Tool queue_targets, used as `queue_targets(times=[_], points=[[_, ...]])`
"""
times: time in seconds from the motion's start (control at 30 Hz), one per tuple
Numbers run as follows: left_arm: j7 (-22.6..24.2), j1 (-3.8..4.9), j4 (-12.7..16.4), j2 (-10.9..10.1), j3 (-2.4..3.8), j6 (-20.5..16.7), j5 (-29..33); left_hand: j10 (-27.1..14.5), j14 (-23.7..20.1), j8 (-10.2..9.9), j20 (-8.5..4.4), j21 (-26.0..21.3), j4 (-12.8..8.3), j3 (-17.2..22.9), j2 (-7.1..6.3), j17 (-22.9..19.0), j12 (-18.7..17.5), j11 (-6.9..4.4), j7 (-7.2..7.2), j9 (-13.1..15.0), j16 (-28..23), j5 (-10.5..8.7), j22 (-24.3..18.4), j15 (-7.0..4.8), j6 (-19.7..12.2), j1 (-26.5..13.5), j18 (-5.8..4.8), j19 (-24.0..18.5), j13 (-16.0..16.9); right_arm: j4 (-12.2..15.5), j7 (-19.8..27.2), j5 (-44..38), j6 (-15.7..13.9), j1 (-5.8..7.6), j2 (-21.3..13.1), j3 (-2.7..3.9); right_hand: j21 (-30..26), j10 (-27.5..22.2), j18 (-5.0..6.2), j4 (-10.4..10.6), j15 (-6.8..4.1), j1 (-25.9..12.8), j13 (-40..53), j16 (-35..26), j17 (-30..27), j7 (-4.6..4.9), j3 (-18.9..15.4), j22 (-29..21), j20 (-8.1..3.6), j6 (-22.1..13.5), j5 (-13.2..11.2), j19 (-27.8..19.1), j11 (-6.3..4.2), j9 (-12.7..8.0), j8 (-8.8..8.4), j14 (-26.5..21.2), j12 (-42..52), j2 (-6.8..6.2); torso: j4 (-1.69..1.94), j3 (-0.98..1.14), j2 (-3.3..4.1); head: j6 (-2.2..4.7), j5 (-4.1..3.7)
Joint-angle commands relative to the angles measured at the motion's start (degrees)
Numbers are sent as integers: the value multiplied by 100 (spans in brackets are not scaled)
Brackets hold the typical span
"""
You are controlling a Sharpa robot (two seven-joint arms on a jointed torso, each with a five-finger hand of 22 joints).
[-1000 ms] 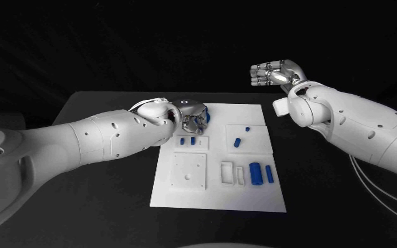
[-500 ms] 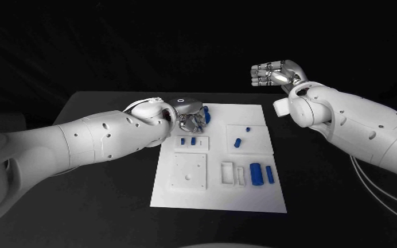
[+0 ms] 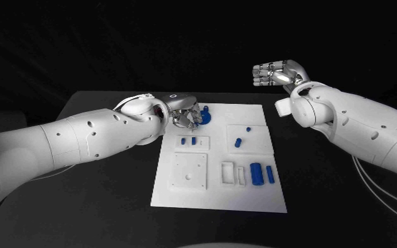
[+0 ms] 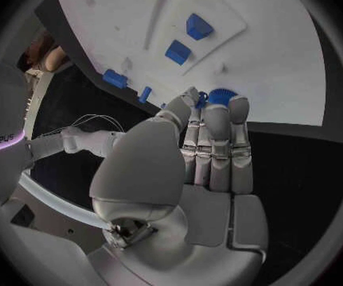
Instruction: Assemble the parts on the task board
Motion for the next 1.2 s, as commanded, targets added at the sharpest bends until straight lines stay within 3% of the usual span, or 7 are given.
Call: queue_targets(times=[0.03,0.63,1.2], points=[[-23,4,57,-50,8,122,65,71,44,-35,-18,14,-23,-7,19,8,18,-54,-10,-1,-30,26,120,-2,16,4,80,-20,12,11,46,-2,84,-1,-8,3,-27,-36,57,7,-7,2,-8,-19,-8,4,-12,-7,7,-15,18,-34,4,0,-5,-44,-27,65,-2,-1,1,-9,-1],[-71,-3,57,-178,9,267,73,64,43,-34,-18,12,-19,-26,18,17,18,-52,-10,0,-44,11,121,-2,14,23,77,-27,12,7,48,-2,88,-1,-10,3,-27,-36,57,7,-7,2,-8,-19,-8,4,-12,-7,7,-15,18,-34,4,0,-5,-44,-27,65,-6,6,1,-31,5],[-51,-58,-126,-91,-5,374,73,62,40,-34,-17,13,-21,-30,20,21,18,-50,-8,0,-48,12,122,0,10,34,78,-31,12,-8,53,-2,96,-2,-2,3,-27,-36,58,1,-9,4,-9,-19,-8,2,2,-7,7,-5,18,-33,4,1,-5,-44,-27,64,-9,2,2,-50,-19]])
